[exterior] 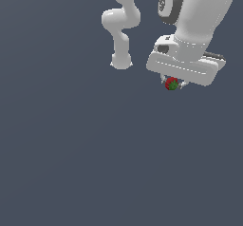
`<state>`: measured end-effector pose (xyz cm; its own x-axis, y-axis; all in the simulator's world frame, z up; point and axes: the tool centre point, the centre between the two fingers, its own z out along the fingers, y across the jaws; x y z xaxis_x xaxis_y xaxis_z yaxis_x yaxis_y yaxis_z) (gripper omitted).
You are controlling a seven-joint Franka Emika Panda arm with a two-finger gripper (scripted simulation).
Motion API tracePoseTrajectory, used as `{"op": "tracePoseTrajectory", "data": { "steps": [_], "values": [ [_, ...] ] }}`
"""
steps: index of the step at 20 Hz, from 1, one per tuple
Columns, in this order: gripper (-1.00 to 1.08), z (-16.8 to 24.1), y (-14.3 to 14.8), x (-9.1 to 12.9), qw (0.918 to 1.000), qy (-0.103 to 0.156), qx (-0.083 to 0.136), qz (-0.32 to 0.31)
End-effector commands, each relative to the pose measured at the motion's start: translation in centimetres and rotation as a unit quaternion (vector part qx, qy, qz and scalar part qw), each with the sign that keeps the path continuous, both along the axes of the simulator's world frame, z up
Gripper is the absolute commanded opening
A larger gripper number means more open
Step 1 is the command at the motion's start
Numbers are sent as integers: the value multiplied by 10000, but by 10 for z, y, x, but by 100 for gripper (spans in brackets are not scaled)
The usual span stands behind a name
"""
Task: Pick up the object and move it to a goal position.
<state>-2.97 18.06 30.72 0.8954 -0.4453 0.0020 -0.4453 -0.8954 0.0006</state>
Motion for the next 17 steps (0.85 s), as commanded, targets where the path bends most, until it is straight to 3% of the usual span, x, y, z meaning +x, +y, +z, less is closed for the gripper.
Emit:
{"op": "tracePoseTrajectory", "data": {
  "steps": [1, 8, 17],
  "values": [
    [-100, 18, 16, 1, 10000, 6, -1, -7],
    [-100, 50, 44, 6, 10000, 7, 5, -5],
    [-100, 62, 56, 8, 10000, 8, 8, -3]
  ]
}}
